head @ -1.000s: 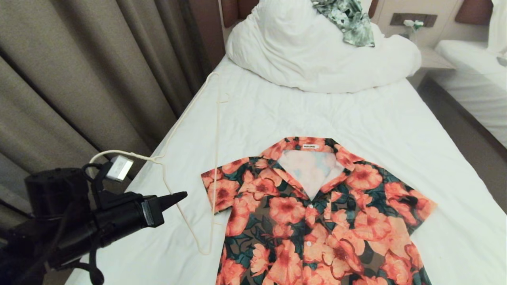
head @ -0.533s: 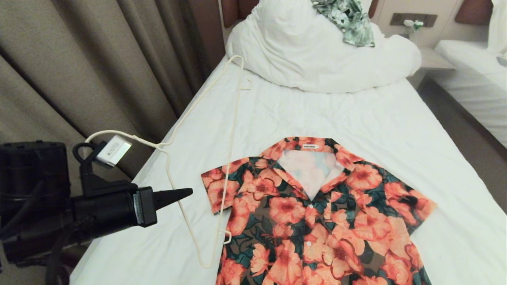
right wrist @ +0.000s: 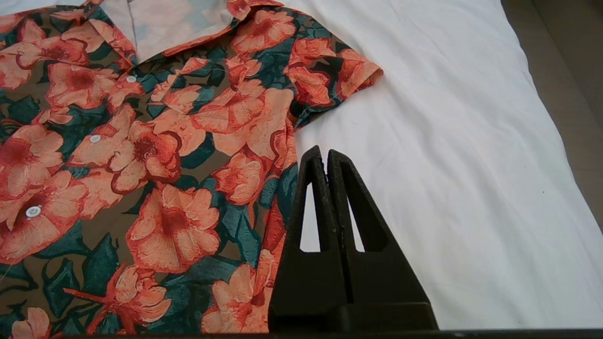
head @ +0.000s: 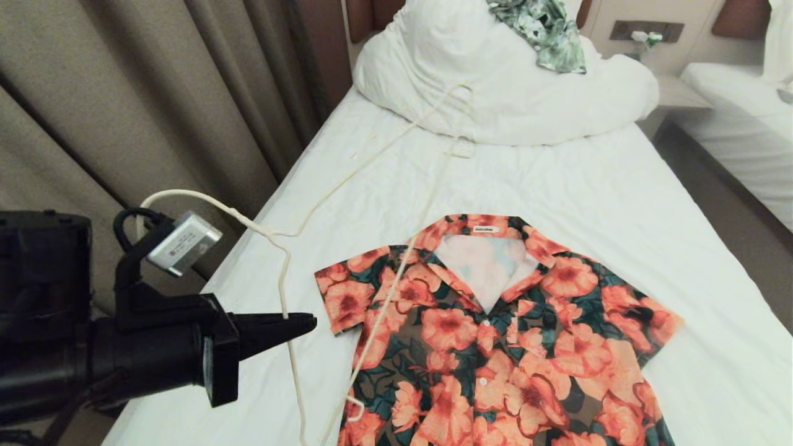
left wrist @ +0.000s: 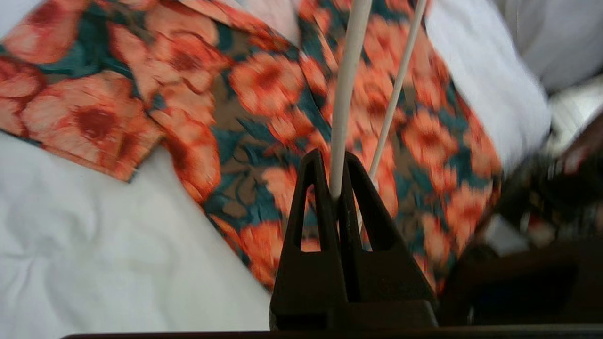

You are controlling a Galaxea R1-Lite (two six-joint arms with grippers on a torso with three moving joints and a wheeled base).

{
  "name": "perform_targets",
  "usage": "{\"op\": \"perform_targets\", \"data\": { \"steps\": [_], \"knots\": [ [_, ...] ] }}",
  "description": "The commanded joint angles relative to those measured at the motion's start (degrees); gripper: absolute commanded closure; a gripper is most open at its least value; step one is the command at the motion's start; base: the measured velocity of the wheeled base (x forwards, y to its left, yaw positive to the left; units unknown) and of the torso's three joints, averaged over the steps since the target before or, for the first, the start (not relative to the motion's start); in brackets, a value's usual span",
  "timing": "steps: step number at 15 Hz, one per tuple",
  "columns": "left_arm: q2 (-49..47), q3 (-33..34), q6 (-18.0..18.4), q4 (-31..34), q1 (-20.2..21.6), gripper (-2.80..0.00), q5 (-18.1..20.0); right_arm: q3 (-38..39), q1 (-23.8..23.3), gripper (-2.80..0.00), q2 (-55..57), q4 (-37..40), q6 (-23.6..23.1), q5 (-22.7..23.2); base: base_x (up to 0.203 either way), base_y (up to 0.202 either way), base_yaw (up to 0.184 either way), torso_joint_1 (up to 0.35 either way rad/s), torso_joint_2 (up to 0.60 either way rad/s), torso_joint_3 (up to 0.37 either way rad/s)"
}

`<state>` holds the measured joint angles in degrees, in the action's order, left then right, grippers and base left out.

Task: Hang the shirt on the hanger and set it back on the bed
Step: Lift the shirt and hanger

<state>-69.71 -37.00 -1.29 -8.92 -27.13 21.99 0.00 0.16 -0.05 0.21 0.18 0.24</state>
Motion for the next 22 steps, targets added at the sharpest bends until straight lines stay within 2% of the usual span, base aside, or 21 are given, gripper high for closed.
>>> {"op": "perform_targets", "data": {
  "steps": [1, 2, 4, 10, 12, 22],
  "knots": [
    [2.14, -2.45, 3.47, 5.56, -2.59, 0.0, -1.51, 0.09, 0.02, 0.0, -0.04, -0.03, -0.01, 0.02, 0.0, 0.0, 0.0, 0.0, 0.0, 0.0],
    [2.2, -3.08, 5.54, 6.87, -4.24, 0.0, -3.9, 0.09, 0.02, 0.0, -0.04, 0.05, -0.01, 0.02, 0.0, 0.0, 0.0, 0.0, 0.0, 0.0],
    [1.86, -3.68, 6.87, 7.48, -6.94, 0.0, -6.9, 0.09, 0.02, 0.0, -0.04, 0.03, -0.01, 0.02, 0.0, 0.0, 0.0, 0.0, 0.0, 0.0],
    [0.96, -3.03, 14.38, 7.76, -7.09, 0.0, -9.41, 0.09, 0.02, 0.0, -0.04, -0.03, -0.01, 0.02, 0.0, 0.0, 0.0, 0.0, 0.0, 0.0],
    [0.21, -2.6, 14.82, 7.63, -7.14, 0.0, -10.3, 0.09, 0.02, 0.0, -0.04, 0.06, -0.01, 0.02, 0.0, 0.0, 0.0, 0.0, 0.0, 0.0],
    [-1.22, -2.64, 14.73, 6.72, -7.59, 0.0, -9.95, 0.09, 0.02, 0.0, -0.03, -0.01, -0.01, 0.02, 0.0, 0.0, 0.0, 0.0, 0.0, 0.0]
  ]
}}
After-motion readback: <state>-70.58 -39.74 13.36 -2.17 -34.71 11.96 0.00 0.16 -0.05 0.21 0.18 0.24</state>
